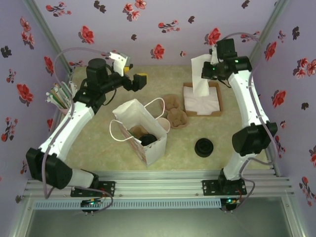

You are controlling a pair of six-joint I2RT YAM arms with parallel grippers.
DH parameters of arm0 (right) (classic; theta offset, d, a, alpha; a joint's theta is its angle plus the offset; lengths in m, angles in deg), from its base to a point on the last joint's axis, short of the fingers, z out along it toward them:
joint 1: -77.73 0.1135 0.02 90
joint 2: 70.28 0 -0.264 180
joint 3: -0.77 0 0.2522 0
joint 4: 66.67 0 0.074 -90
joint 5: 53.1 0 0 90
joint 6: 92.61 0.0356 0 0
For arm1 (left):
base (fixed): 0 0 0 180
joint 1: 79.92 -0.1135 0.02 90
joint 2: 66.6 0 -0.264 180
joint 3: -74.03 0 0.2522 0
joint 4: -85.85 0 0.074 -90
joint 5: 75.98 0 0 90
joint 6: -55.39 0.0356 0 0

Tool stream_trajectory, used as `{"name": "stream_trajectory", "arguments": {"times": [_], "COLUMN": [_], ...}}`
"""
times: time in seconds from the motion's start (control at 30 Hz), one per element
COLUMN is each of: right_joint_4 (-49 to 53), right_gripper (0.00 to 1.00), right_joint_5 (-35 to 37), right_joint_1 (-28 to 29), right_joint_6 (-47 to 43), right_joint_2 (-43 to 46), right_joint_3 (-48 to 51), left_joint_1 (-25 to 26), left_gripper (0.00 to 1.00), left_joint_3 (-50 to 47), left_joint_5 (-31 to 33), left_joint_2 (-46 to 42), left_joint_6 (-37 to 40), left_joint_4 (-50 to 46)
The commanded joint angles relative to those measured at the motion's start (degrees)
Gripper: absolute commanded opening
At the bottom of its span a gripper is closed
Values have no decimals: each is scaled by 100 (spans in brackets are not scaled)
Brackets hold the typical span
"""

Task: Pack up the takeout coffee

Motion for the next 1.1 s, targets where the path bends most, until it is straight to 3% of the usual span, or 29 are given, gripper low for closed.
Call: {"name": "stream_trajectory", "arguments": {"times": [0.0,0.33,0.63,0.8,1.07], "right_joint_4": [65,191,577,797,893], "right_gripper": [0,0,0,0,0], "right_joint_5": [-724,-1801,-1956,-1996,-2239], "right_joint_1": [101,486,1119,1481,1875], "right_joint_6": [-164,95,131,22,-106], "right_joint_2": [626,1485,1572,1624,1819], "right_joint_3": [59,-39,-339,-521,-533], "left_joint_1": [410,1520,2540,2680,2681], "left_gripper": [99,99,99,99,99], "left_joint_3": [47,1055,1913,2395,2714], "left_joint_5": [91,222,1009,1386,1435], "left_joint_2": [-480,-539,61,510,814], "left_joint_6": [928,2260,3284,3611,3750], "left_joint_4": [-19,-1592,-2503,-2905,-3002]}}
